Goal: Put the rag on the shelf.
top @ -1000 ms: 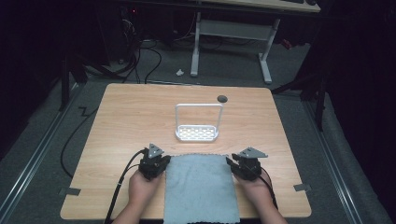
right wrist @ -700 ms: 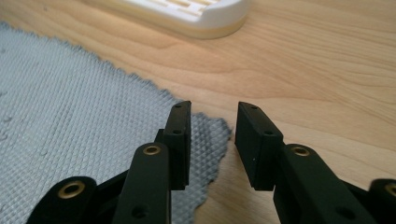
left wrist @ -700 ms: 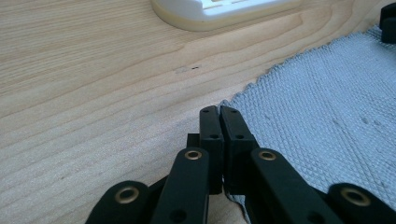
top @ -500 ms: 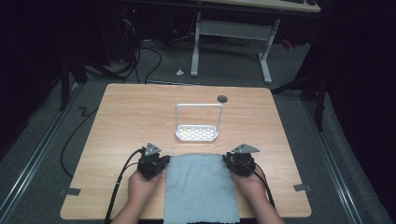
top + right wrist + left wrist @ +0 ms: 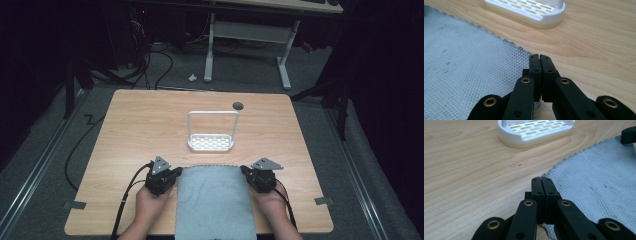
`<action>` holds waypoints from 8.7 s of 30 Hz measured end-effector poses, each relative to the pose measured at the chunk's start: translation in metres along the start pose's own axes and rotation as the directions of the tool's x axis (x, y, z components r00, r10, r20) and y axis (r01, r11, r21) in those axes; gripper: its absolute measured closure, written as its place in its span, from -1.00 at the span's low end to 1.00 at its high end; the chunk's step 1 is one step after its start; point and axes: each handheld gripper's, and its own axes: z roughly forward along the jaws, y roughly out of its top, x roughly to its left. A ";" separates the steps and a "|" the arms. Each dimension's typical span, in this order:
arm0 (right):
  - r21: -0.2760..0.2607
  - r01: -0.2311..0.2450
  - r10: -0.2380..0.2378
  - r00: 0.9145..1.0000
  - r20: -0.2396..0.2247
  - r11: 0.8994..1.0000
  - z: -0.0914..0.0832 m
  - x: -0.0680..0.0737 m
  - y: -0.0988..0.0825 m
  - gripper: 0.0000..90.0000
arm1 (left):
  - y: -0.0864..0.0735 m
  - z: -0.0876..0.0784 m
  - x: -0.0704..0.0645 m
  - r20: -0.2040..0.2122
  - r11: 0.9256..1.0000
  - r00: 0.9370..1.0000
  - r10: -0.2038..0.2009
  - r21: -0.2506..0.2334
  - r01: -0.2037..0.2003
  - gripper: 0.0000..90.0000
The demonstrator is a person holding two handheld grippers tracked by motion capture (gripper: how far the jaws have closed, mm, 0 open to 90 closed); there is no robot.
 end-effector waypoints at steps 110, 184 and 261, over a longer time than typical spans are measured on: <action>-0.518 0.070 0.002 0.991 0.136 0.853 -0.074 -0.030 0.182 1.00 | 0.207 -0.069 0.021 -0.221 0.861 0.956 0.194 -0.428 -0.274 0.99; -0.228 0.009 0.001 0.999 0.042 0.974 0.047 -0.056 0.123 1.00 | 0.116 0.039 0.067 0.028 0.995 1.000 -0.001 -0.102 0.004 0.99; -0.291 0.138 -0.098 0.984 0.147 0.947 -0.058 -0.035 0.059 0.33 | 0.037 -0.074 0.044 -0.134 0.984 0.989 0.059 -0.161 -0.081 0.07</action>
